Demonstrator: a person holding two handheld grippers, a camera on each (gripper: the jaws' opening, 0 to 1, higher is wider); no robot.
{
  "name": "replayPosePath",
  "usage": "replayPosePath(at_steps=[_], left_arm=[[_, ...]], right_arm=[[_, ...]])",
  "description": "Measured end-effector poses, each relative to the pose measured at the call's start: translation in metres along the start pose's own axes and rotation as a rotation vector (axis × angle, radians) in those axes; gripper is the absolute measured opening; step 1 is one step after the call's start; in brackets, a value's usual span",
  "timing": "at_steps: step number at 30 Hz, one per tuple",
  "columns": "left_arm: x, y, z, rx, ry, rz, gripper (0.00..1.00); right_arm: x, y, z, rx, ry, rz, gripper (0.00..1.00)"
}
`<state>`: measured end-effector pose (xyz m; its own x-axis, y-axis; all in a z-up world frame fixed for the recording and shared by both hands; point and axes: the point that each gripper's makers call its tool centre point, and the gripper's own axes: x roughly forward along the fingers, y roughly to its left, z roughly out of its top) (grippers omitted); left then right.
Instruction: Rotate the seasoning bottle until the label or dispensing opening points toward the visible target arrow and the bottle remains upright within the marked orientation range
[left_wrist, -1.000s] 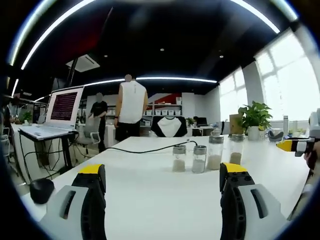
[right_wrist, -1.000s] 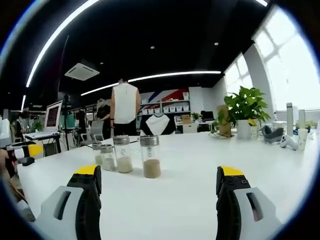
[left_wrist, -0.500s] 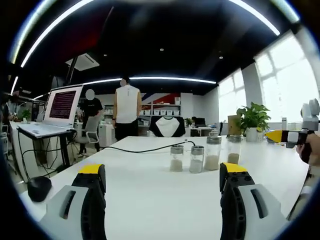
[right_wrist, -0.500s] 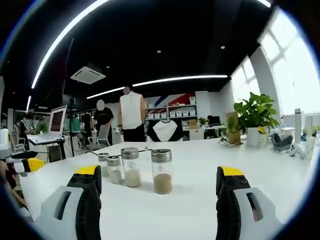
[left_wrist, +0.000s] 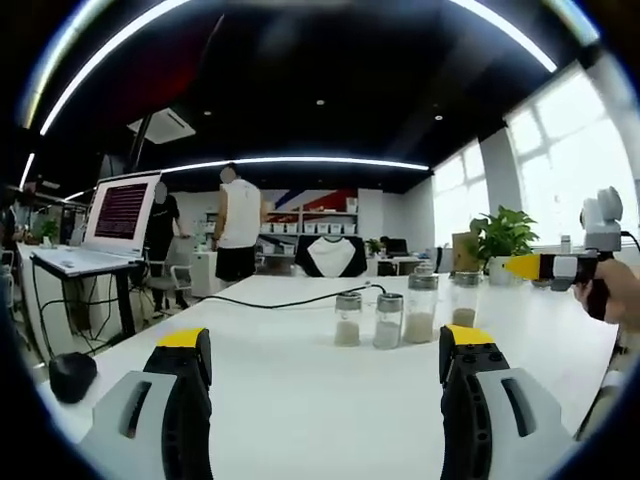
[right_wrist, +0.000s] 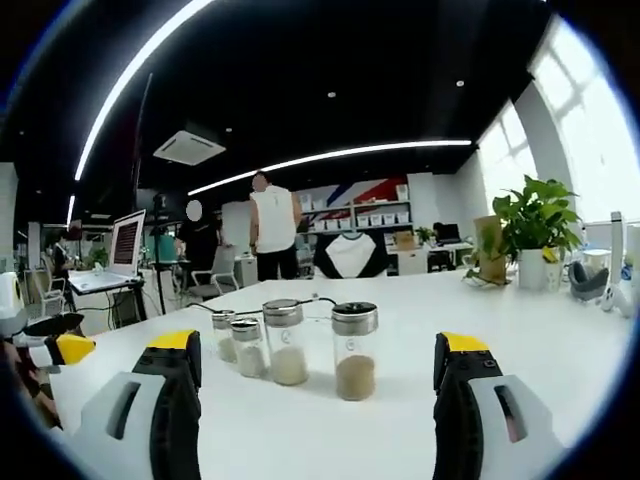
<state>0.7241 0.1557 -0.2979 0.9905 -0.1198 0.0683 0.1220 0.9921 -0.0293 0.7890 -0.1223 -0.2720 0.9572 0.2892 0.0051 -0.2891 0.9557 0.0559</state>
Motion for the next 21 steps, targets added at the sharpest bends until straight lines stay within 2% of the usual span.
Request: replayPosePath(at_steps=[3, 10, 13, 16, 18, 21], left_arm=[[0.000, 0.001, 0.001, -0.001, -0.001, 0.003, 1.00], [-0.001, 0.001, 0.000, -0.006, 0.005, -0.004, 1.00], [-0.001, 0.000, 0.002, 0.002, -0.003, -0.002, 1.00], [0.000, 0.000, 0.000, 0.000, 0.008, -0.001, 1.00], [0.000, -0.001, -0.001, 0.003, 0.016, -0.005, 1.00], [0.000, 0.000, 0.000, -0.001, 0.013, 0.001, 1.00]], right_arm=[[0.006, 0.010, 0.000, 0.001, -0.008, 0.016, 0.99], [0.028, 0.018, 0.006, 0.032, -0.009, 0.048, 0.98], [0.037, 0.022, 0.008, 0.008, -0.007, 0.051, 0.98], [0.045, 0.025, 0.008, 0.006, 0.000, 0.054, 0.97], [0.048, 0.023, 0.005, 0.035, 0.005, 0.036, 0.97], [0.054, 0.027, 0.003, 0.018, 0.011, 0.040, 0.97]])
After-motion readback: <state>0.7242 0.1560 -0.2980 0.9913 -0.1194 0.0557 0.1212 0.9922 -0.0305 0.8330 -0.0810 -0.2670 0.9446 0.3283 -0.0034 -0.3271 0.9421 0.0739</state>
